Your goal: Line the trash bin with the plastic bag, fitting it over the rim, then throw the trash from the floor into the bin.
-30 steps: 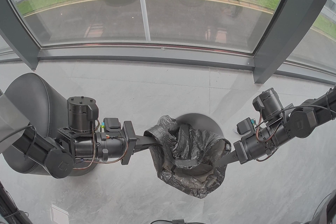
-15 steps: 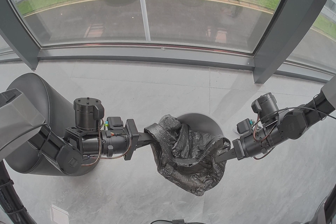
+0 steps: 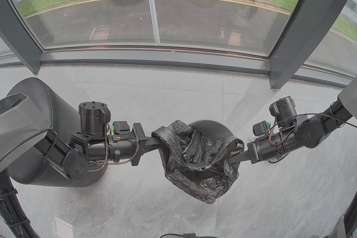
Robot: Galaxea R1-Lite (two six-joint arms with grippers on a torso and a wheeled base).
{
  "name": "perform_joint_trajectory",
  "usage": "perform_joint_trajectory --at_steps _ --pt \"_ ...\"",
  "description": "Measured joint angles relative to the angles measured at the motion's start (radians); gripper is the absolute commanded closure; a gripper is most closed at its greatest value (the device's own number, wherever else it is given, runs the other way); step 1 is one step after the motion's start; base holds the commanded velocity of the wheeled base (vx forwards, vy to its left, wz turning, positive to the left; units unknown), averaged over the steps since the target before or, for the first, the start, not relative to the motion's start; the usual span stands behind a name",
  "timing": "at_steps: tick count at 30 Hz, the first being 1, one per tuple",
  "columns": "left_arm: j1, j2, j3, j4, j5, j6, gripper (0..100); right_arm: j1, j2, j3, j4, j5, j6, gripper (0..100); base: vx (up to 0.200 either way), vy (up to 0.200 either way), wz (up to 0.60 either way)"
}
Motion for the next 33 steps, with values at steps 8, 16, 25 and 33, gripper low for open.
perform_joint_trajectory --at_steps 8,16,25,33 --pt "0.006 0.004 -0.030 -0.001 0.000 -0.001 100 -0.002 0.027 -0.005 -0.038 -0.002 0.007 100 0.000 0.000 0.00" --pt "0.008 0.013 -0.010 0.001 0.001 -0.001 100 -0.002 0.033 0.045 -0.038 -0.003 -0.004 100 0.000 0.000 0.00" --pt "0.008 0.046 0.017 -0.012 0.002 0.002 100 -0.022 0.034 0.089 -0.040 -0.004 -0.051 100 0.000 0.000 0.00" --pt "0.003 0.055 0.014 -0.041 0.001 0.000 100 -0.040 0.034 0.104 -0.041 -0.005 -0.115 100 0.000 0.000 0.00"
